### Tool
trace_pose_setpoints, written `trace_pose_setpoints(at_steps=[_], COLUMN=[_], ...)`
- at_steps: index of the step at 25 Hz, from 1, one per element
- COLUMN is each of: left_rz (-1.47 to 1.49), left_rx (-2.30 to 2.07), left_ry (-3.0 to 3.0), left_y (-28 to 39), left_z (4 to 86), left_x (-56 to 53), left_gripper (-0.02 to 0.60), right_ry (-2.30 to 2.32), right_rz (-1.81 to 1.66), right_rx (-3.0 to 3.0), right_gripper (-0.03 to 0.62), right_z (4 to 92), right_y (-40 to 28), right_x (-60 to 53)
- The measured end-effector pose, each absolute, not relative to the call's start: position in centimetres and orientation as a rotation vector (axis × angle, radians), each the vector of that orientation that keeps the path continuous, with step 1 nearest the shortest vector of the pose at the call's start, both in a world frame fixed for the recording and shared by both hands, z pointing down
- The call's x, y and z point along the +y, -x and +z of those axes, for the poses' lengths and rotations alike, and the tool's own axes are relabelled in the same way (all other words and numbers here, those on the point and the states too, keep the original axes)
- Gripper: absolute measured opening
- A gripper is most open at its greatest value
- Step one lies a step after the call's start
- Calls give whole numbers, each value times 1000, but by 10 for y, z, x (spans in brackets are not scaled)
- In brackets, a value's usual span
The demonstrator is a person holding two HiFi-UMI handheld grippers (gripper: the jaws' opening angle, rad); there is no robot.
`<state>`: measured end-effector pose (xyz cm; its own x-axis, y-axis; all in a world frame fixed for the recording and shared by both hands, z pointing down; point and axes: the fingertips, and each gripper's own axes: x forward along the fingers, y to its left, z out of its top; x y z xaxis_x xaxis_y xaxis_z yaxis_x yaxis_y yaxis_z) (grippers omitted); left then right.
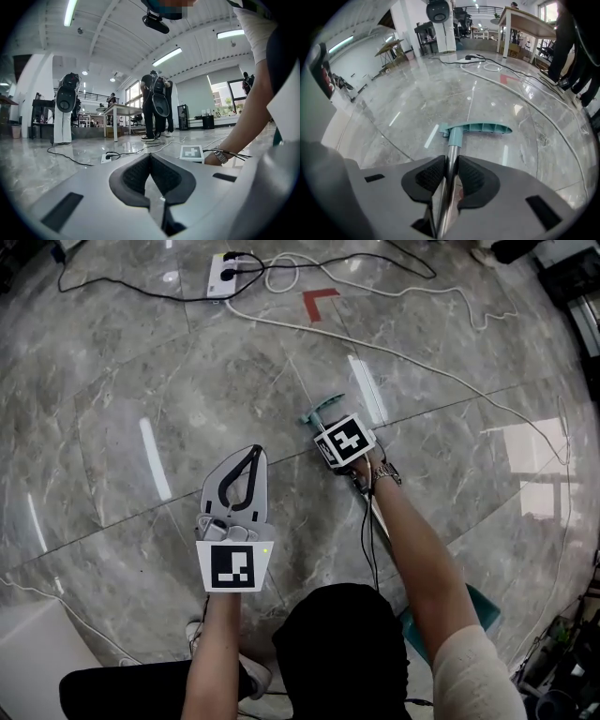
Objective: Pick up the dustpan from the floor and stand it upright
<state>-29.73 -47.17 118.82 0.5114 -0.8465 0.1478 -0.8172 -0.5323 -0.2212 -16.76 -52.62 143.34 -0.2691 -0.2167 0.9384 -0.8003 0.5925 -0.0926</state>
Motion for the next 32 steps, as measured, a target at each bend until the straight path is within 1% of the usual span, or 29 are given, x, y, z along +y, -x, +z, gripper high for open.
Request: trace_pose_setpoints(at_steps=[2,5,8,10,12,15,18,20,23,27,32], left_rz=[-351,-186,-292,-346,-381,-218,-127,-90,-96,-336,-306], left_rx=[1457,1626,1295,1146,1141,1368,1332,1326,1314,965,732], left_ry=[2635,2723,2632,2598,2622,2791,2826,2833,2928,2994,3017], left_y=[294,298,285,284,296,321,319,295,240,160,95], left_z=[1188,1183,1148,1110,1064,983,896,849,806,776,740], left_x=[-473,-480,-483,-485,-487,-488,-480,-464,-419,-344,-289], left_gripper=[11,11,11,11,11,11,11,11,11,11,11], right_ry=[-856,-907,-998,-1033,-1024,-1073,-1188,-1270,-1387,-1492,-1640], right_rz=[708,722,731,723,704,726,723,671,594,552,533], right_rx=[-1805,-1861,-1881,-1889,-1910,-1943,-1964,-1976,-2020,-2078,-2058], right_gripper=[103,100,97,97,97,97,97,97,97,97,97], right_z=[1429,1403,1350,1300,1246,1166,1095,1050,986,916,867], right_y=[167,162,151,146,144,125,99,82,61,31,-15], right_x=[-526,-531,-530,-524,-512,-486,-460,-441,-401,-343,-279])
